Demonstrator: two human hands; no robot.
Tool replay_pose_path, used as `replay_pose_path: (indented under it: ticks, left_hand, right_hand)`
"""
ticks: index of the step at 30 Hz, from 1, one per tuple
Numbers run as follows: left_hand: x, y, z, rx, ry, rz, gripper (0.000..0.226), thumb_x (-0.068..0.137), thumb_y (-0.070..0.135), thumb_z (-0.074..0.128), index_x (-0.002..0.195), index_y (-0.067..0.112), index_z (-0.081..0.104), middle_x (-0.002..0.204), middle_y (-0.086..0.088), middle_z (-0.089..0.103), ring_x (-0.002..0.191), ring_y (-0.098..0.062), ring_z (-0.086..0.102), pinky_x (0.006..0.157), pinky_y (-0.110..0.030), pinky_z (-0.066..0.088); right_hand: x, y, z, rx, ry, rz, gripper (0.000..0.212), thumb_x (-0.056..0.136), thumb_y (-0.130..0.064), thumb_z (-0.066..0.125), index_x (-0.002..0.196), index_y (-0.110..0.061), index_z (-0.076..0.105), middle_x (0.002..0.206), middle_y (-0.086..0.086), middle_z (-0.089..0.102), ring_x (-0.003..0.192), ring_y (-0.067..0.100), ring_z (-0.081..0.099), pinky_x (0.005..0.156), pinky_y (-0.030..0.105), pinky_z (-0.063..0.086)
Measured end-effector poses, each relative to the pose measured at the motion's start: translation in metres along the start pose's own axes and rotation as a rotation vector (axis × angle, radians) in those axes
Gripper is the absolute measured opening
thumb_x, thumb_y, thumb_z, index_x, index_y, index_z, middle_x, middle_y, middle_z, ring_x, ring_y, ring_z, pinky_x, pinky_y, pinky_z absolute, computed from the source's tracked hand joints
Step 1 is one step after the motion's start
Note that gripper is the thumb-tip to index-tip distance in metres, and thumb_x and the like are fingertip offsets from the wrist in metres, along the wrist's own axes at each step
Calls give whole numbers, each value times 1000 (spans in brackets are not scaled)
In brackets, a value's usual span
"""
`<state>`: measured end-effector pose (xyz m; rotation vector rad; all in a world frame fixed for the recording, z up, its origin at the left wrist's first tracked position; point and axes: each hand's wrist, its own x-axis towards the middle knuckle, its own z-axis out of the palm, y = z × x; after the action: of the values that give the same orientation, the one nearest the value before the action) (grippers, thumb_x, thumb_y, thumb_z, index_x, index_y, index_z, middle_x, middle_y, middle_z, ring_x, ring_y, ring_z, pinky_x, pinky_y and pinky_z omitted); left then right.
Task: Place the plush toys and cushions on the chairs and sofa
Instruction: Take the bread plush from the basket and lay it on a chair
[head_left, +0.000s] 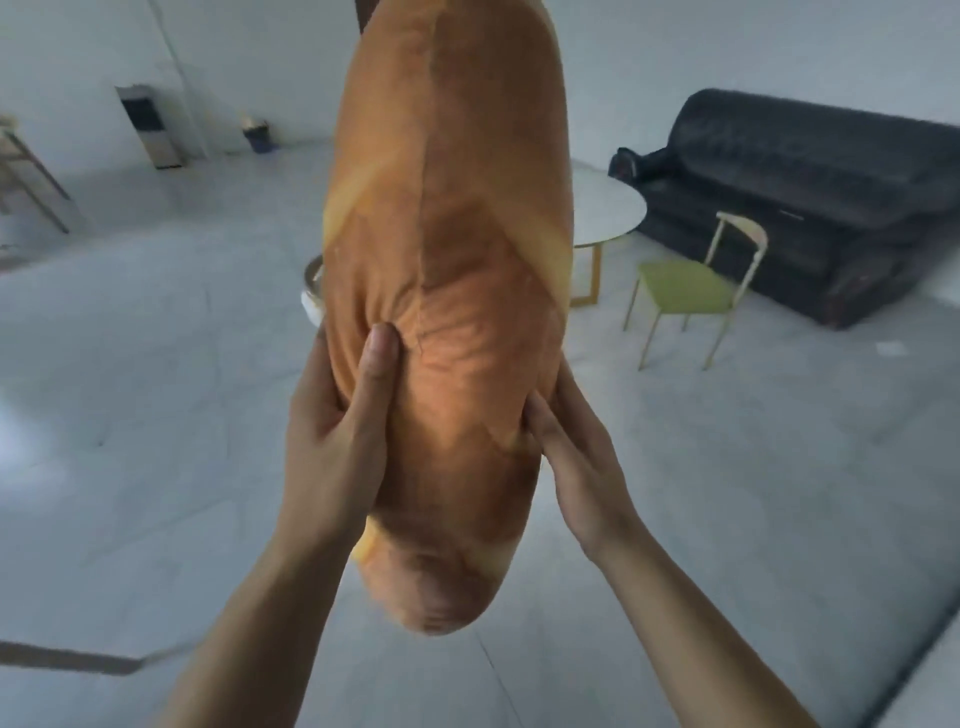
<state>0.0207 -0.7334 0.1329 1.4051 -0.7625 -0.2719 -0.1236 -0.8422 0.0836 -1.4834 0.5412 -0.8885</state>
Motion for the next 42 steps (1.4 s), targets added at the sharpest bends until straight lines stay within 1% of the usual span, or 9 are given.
replay_pose_path:
  ticks: [2, 10, 16, 20, 24, 29, 35, 39, 42]
  left_hand:
    - [22, -14, 42, -41, -48, -36, 62, 87, 68, 54, 137, 31, 62, 128, 20, 69, 121, 3, 62, 107, -32, 46]
    - [139, -89, 210, -194, -180, -125, 56, 89, 58, 51, 135, 28, 63, 124, 21, 71, 118, 4, 63, 103, -26, 51]
    - [267, -115, 336, -286, -374, -156, 41, 93, 63, 55, 127, 42, 61, 127, 21, 69, 122, 1, 62, 107, -35, 46]
    - [347, -121, 426, -319, -517, -155, 59, 89, 64, 59, 140, 35, 56, 135, 14, 66, 127, -7, 61, 109, -41, 46]
    - [402, -137, 517, -295, -616, -180, 70, 79, 66, 67, 138, 30, 58, 129, 11, 70, 118, -6, 67, 100, -33, 53]
    - [466, -183, 640, -221, -704, -158, 60, 86, 68, 61, 125, 24, 68, 118, 12, 75, 110, -2, 70, 87, -18, 56]
    - [569, -225, 780, -134, -806, -57, 62, 93, 68, 49, 138, 28, 61, 138, 12, 64, 133, -6, 55, 114, -39, 41]
    - [637, -239, 846, -148, -859, -97, 65, 89, 62, 53, 148, 35, 48, 144, 22, 58, 136, 1, 51, 111, -30, 39]
    - [675, -260, 893, -141, -773, -133, 54, 96, 58, 57, 145, 37, 50, 139, 26, 60, 130, 4, 54, 106, -23, 45]
  right_hand:
    - [22, 6, -38, -23, 35, -7, 62, 95, -37, 51, 155, -29, 36, 118, -47, 59, 111, -24, 54, 87, -1, 42]
    - [154, 61, -164, -96, 163, 19, 61, 96, -39, 52, 154, -34, 36, 138, -35, 54, 124, -19, 50, 93, 2, 41]
    - [287, 70, -252, -148, 308, -5, 61, 96, -40, 50, 155, -33, 36, 141, -32, 53, 124, -19, 49, 93, 0, 40]
    - [365, 69, -315, -165, 415, -3, 62, 97, -47, 50, 156, -39, 32, 147, -30, 48, 128, -16, 48, 95, 3, 42]
    - [429, 87, -383, -140, 541, 4, 65, 95, -46, 52, 156, -38, 31, 149, -31, 45, 124, -21, 47, 90, 1, 43]
    - [519, 133, -483, -136, 641, 39, 62, 96, -49, 53, 154, -44, 32, 152, -32, 41, 116, -29, 46, 86, 1, 42]
    - [655, 147, -608, -133, 696, 90, 66, 92, -57, 54, 154, -47, 31, 154, -31, 38, 109, -33, 44, 93, 5, 36]
    - [751, 142, -669, -161, 679, 137, 68, 88, -64, 50, 152, -49, 35, 148, -32, 42, 118, -22, 42, 99, 13, 35]
    - [810, 154, -703, -180, 646, 174, 68, 86, -66, 49, 151, -50, 35, 141, -37, 44, 116, -21, 43, 97, 11, 34]
